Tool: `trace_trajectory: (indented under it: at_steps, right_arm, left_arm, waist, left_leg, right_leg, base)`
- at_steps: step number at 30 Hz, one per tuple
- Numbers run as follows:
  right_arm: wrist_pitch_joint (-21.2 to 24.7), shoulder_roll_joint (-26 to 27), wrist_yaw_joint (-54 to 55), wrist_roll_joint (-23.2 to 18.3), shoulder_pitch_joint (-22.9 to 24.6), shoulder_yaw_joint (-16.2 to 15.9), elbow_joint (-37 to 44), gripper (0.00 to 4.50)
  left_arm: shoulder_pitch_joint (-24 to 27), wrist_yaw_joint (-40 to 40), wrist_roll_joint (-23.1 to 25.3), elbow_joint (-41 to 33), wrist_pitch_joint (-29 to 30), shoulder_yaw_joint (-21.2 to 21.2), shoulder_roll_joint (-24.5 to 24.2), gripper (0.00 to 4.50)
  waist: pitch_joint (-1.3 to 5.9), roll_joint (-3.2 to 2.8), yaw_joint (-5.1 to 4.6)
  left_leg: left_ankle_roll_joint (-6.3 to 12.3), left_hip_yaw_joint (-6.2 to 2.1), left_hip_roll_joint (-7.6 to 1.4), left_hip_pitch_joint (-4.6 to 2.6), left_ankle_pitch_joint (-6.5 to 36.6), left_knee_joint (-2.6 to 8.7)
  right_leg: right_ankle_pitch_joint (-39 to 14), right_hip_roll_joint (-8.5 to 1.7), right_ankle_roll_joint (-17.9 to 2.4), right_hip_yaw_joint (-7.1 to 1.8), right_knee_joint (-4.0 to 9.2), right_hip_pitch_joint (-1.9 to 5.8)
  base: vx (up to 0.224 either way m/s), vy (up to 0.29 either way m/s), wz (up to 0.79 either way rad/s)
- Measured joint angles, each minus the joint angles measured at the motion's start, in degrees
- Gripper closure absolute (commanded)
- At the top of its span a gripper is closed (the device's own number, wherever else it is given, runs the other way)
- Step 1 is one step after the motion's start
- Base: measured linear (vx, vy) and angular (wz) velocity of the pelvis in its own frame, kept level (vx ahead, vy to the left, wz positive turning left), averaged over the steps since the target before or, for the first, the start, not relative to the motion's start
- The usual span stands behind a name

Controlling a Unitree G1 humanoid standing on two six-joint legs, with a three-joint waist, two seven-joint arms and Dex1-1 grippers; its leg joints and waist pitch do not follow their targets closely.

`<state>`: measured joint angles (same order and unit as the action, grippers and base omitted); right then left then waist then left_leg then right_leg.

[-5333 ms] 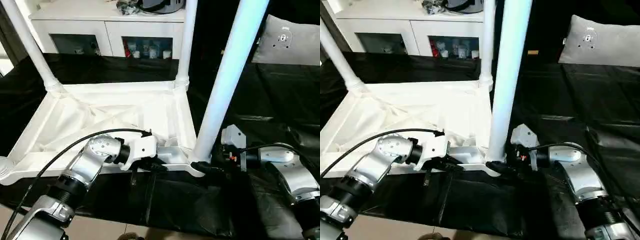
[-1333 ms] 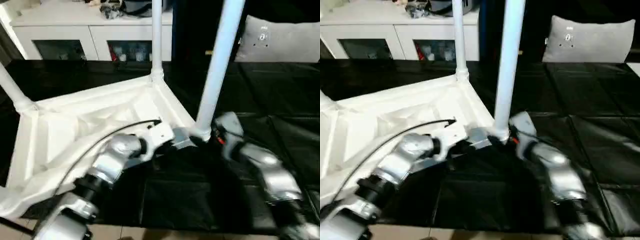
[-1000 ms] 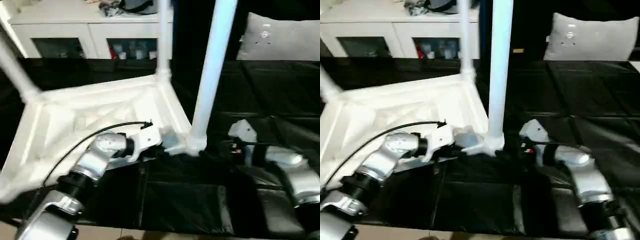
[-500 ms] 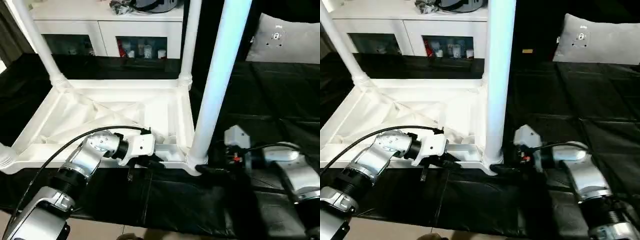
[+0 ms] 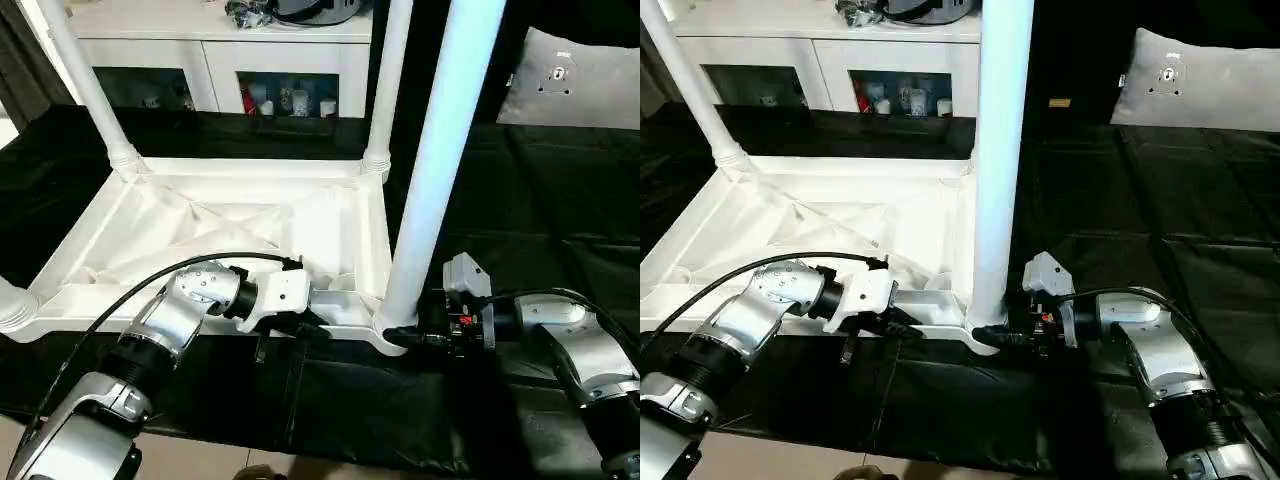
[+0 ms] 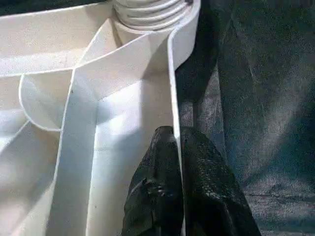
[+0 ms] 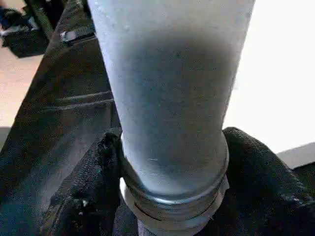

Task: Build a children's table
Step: Rotate leg to tighten

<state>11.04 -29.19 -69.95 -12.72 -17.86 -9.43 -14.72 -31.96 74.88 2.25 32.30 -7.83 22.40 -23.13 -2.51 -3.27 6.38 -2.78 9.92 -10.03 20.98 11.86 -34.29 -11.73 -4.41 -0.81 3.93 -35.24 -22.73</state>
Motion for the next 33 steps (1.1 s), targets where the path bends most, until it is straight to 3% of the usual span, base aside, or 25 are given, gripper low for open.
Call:
trace_trajectory:
  at_steps: [2, 6, 9, 12, 13, 14, 15, 22, 26, 33]
  right_arm:
    - [1.1, 1.5, 2.3, 0.1, 0.5, 0.0, 0.8, 1.78]
    - [5.4, 10.7, 17.7, 2.1, 1.3, 2.9, 0.6, 1.78]
    - [6.9, 17.5, 31.6, 4.4, -2.4, 5.6, -4.1, 1.79]
    - [7.2, 21.7, 42.3, 6.1, -6.1, 7.5, -8.8, 1.79]
    - [7.3, 22.1, 43.9, 6.3, -6.7, 7.7, -9.4, 1.79]
    - [7.1, 22.5, 45.2, 6.3, -6.9, 7.8, -9.8, 1.24]
    - [6.9, 22.8, 45.8, 6.3, -6.9, 7.9, -9.9, 1.10]
    - [3.9, 22.2, 45.2, 6.8, -5.1, 8.9, -9.4, 0.55]
    - [1.1, 16.2, 37.9, 6.0, -1.5, 7.8, -6.6, 0.23]
    - [-3.1, 8.3, 28.4, 4.7, 0.2, 9.6, -5.7, 0.10]
  left_arm:
    - [0.5, -0.6, -0.2, -0.8, 2.2, -0.5, 0.1, 4.50]
    - [2.4, -8.1, 0.5, -4.6, 13.6, -3.7, 1.6, 4.50]
    - [2.3, -16.6, 2.4, -5.9, 20.1, -5.2, 5.8, 4.50]
    - [1.9, -24.7, 4.7, -6.7, 25.0, -5.7, 10.9, 4.50]
    - [1.9, -26.1, 5.3, -6.9, 25.8, -5.7, 11.8, 4.50]
    - [1.9, -27.4, 5.7, -7.4, 26.9, -5.7, 12.4, 4.50]
    - [1.9, -27.7, 5.9, -7.7, 27.4, -5.7, 12.6, 4.50]
    - [1.9, -29.0, 6.5, -9.6, 28.2, -4.0, 13.7, 4.50]
    - [1.8, -28.0, 6.5, -8.3, 24.5, -3.4, 12.7, 4.50]
    - [2.2, -23.3, 4.9, -6.9, 18.0, -3.5, 8.0, 4.50]
  waist:
    - [0.04, 0.07, -0.36]
    - [-0.02, 0.45, -2.62]
    - [-0.15, 0.65, -4.76]
    - [-0.08, 0.55, -5.55]
    - [-0.07, 0.53, -5.61]
    - [-0.07, 0.56, -5.56]
    - [-0.09, 0.59, -5.51]
    - [-0.11, 0.66, -4.04]
    - [-0.08, 0.48, -3.17]
    - [-0.07, 0.28, -3.49]
  left_leg:
    - [-0.12, 0.01, -0.02, -0.07, 0.0, 0.01]
    - [-0.57, 0.02, -0.01, -0.93, 0.0, 0.13]
    - [-0.58, -0.01, 0.04, -1.08, 0.0, 0.13]
    - [-0.57, -0.11, 0.08, -1.03, 0.0, 0.15]
    - [-0.56, -0.11, 0.15, -1.03, 0.0, 0.16]
    - [-0.55, -0.09, 0.18, -1.03, 0.0, 0.15]
    - [-0.54, -0.08, 0.18, -1.00, 0.0, 0.15]
    - [-0.46, -0.02, 0.18, -0.92, 0.0, 0.17]
    - [-0.46, 0.00, 0.18, -0.93, 0.1, 0.44]
    - [-0.48, -0.03, 0.02, -0.94, 0.0, 0.88]
  right_leg:
    - [0.0, 0.01, 0.0, 0.00, -0.03, 0.04]
    - [-0.1, 0.03, 0.2, 0.00, 0.09, 0.57]
    - [-0.1, -0.02, 0.2, 0.03, 0.48, 0.65]
    - [-0.1, -0.01, 0.2, 0.11, 1.12, 0.78]
    - [-0.1, -0.02, 0.2, 0.04, 1.16, 0.80]
    - [-0.1, -0.02, 0.2, -0.03, 1.18, 0.82]
    - [-0.1, -0.02, 0.2, -0.05, 1.20, 0.82]
    - [0.5, -0.02, -0.2, -0.10, 1.17, 0.81]
    - [0.5, -0.01, -0.1, -0.09, 1.16, 0.81]
    - [0.6, 0.15, 0.1, 0.09, 1.03, 0.54]
  base:
    - [0.000, 0.000, 0.00]
    - [0.000, 0.000, 0.00]
    - [0.000, 0.000, 0.00]
    - [0.000, 0.000, 0.00]
    - [0.000, 0.000, 0.00]
    - [0.000, 0.000, 0.00]
    - [0.000, 0.000, 0.00]
    - [0.000, 0.000, 0.00]
    - [0.000, 0.000, 0.00]
    - [0.000, 0.000, 0.00]
